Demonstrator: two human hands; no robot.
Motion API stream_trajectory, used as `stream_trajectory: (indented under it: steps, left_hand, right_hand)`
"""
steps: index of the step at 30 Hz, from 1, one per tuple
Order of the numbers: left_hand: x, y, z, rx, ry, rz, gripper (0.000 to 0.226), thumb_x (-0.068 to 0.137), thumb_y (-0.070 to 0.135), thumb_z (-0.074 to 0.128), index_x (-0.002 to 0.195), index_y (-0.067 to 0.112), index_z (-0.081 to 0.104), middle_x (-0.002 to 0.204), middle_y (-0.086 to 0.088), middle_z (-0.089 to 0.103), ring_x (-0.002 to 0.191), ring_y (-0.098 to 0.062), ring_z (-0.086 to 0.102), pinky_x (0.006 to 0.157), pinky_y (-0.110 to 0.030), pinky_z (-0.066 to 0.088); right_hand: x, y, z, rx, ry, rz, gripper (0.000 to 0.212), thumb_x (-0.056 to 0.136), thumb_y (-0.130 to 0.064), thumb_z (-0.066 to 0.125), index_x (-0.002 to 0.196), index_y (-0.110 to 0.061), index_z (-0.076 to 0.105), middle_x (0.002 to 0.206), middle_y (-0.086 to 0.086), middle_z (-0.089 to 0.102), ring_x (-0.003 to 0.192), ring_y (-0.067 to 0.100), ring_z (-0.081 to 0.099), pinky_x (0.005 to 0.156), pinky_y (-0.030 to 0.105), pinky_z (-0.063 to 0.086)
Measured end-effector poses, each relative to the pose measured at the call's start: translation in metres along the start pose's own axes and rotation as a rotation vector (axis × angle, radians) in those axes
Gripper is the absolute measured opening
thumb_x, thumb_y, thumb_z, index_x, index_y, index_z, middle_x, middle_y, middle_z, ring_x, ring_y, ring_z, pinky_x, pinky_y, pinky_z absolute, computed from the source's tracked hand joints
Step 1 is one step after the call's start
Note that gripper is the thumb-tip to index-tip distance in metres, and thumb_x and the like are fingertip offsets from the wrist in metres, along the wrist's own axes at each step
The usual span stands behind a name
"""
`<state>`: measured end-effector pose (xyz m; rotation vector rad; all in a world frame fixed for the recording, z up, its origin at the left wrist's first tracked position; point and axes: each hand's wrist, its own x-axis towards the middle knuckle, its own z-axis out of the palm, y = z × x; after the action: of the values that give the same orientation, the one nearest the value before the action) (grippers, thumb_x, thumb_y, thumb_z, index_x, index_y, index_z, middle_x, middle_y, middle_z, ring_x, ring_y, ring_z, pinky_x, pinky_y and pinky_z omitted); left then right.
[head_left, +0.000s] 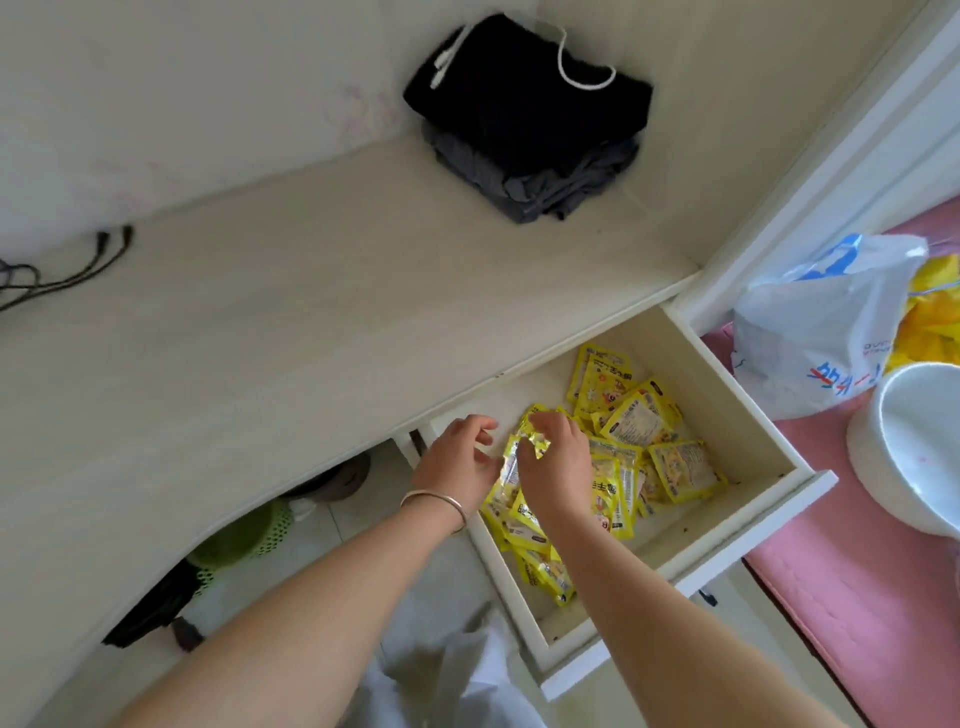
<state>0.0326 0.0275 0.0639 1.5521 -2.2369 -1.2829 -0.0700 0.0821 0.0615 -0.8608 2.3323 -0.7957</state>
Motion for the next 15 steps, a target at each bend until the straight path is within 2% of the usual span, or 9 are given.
stream_trajectory:
  steps: [3, 7, 11, 15]
  left_hand:
    - [-0.020, -0.014, -0.039, -0.029, 0.113, -0.008, 0.034, 0.084, 0.015, 0.063, 0.117, 0.020, 0.057, 0.106, 0.004, 0.060, 0.082, -0.013, 0.063, 0.084, -0.028, 0.050]
    - [-0.052, -0.045, -0.106, -0.075, 0.284, -0.059, 0.030, 0.086, 0.013, 0.060, 0.114, 0.022, 0.058, 0.107, 0.004, 0.063, 0.086, -0.016, 0.064, 0.087, -0.031, 0.051]
    - [-0.098, -0.094, -0.178, -0.102, 0.431, -0.110, 0.032, 0.086, 0.013, 0.060, 0.117, 0.021, 0.057, 0.106, 0.004, 0.063, 0.087, -0.015, 0.065, 0.086, -0.029, 0.051]
    - [-0.150, -0.154, -0.238, -0.186, 0.528, -0.224, 0.034, 0.085, 0.018, 0.063, 0.117, 0.024, 0.055, 0.098, 0.008, 0.060, 0.087, -0.016, 0.064, 0.090, -0.035, 0.051]
  right_hand:
    - [-0.015, -0.039, 0.012, 0.027, -0.004, -0.091, 0.030, 0.088, -0.015, 0.056, 0.117, -0.015, 0.057, 0.116, 0.000, 0.058, 0.113, 0.019, 0.050, 0.083, 0.024, 0.034]
    - [-0.046, -0.099, 0.043, 0.055, -0.052, -0.228, 0.029, 0.087, -0.014, 0.056, 0.115, -0.017, 0.056, 0.112, -0.002, 0.060, 0.108, 0.020, 0.054, 0.085, 0.030, 0.041]
    - [-0.098, -0.161, 0.090, 0.067, -0.158, -0.360, 0.027, 0.088, -0.013, 0.052, 0.114, -0.018, 0.056, 0.105, -0.005, 0.059, 0.105, 0.017, 0.055, 0.081, 0.027, 0.042]
    - [-0.154, -0.218, 0.145, 0.057, -0.277, -0.461, 0.026, 0.090, -0.014, 0.050, 0.114, -0.017, 0.056, 0.107, -0.003, 0.061, 0.104, 0.018, 0.055, 0.082, 0.028, 0.043]
